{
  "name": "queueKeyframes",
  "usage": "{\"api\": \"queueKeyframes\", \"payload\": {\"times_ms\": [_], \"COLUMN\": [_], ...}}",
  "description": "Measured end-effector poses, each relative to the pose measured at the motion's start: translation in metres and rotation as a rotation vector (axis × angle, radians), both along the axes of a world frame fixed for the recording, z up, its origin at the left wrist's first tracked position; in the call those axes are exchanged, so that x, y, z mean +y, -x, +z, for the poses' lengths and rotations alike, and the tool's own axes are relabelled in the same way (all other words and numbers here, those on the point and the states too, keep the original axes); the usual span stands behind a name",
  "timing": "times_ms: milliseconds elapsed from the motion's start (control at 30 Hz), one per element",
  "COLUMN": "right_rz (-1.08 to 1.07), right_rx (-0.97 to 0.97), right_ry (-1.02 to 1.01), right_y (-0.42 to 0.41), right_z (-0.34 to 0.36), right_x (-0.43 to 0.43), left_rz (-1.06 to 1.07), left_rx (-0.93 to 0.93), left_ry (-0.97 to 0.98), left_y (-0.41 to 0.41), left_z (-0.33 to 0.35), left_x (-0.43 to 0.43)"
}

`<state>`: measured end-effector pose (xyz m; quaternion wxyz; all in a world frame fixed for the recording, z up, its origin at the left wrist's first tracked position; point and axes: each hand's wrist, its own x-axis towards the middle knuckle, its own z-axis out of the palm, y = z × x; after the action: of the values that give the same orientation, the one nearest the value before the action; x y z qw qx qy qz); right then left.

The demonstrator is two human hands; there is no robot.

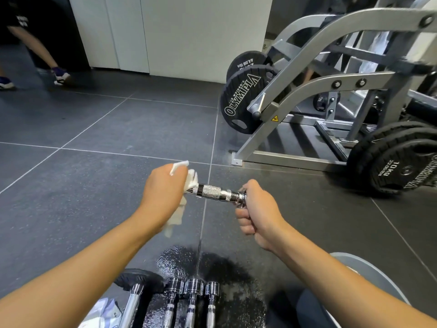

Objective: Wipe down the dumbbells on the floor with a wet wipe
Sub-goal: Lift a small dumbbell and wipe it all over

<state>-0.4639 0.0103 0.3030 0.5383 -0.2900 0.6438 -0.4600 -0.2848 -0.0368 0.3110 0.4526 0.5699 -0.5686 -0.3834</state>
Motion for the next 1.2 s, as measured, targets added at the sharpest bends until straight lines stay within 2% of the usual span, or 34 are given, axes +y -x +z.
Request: {"api": "queueKeyframes", "payload": {"times_ms": [33, 133, 233, 333, 400, 433, 467, 567, 600, 700, 800, 900, 933, 1000, 1067, 1133, 1200], "right_rz": [-0.005, 0.059, 0.155, 0.194, 0.143, 0.103, 0.068, 0.04, 0.071, 0.163, 0.125, 0.039, 0.027, 0.056, 0.132, 0.199, 0.223], "right_rx": [0.128, 0.694, 0.846, 0.938, 0.871, 0.805, 0.672, 0.072, -0.026, -0.105, -0.079, 0.06, 0.192, 0.584, 0.826, 0.93, 1.033], "right_ry": [0.1, 0.505, 0.738, 0.841, 0.773, 0.678, 0.544, 0.064, -0.027, -0.136, -0.098, 0.1, 0.216, 0.491, 0.691, 0.842, 0.934], "right_y": [0.001, 0.004, 0.009, 0.008, 0.005, 0.003, 0.002, 0.003, 0.005, 0.01, 0.008, 0.005, 0.005, 0.007, 0.011, 0.01, 0.006], "right_z": [0.002, 0.005, 0.005, 0.007, 0.006, 0.007, 0.008, 0.008, 0.006, -0.004, -0.005, 0.003, 0.006, 0.009, 0.009, 0.011, 0.011], "right_x": [0.0, 0.0, 0.005, 0.01, 0.006, 0.002, -0.002, -0.007, -0.006, -0.002, -0.002, -0.002, -0.002, 0.0, 0.003, 0.011, 0.016], "left_rz": [-0.007, -0.027, -0.089, -0.112, -0.084, -0.067, -0.051, 0.008, 0.025, 0.077, 0.036, -0.06, -0.079, -0.099, -0.098, -0.119, -0.124], "left_rx": [0.086, 0.264, 0.273, 0.233, 0.25, 0.24, 0.2, -0.057, -0.162, -0.335, -0.326, -0.017, 0.083, 0.22, 0.3, 0.318, 0.309], "left_ry": [-0.093, -0.365, -0.535, -0.557, -0.466, -0.386, -0.286, 0.06, 0.149, 0.339, 0.305, 0.04, -0.064, -0.237, -0.387, -0.508, -0.542], "left_y": [-0.001, -0.002, -0.007, -0.011, -0.01, -0.009, -0.007, -0.004, -0.002, 0.003, 0.002, -0.003, -0.004, -0.005, -0.008, -0.012, -0.015], "left_z": [-0.001, -0.002, -0.004, -0.006, -0.003, -0.001, 0.002, 0.013, 0.016, 0.017, 0.011, 0.008, 0.009, 0.013, 0.014, 0.014, 0.01], "left_x": [-0.002, -0.002, -0.001, -0.001, 0.001, 0.002, 0.003, 0.009, 0.011, 0.012, 0.005, 0.0, 0.001, 0.004, 0.006, 0.008, 0.009]}}
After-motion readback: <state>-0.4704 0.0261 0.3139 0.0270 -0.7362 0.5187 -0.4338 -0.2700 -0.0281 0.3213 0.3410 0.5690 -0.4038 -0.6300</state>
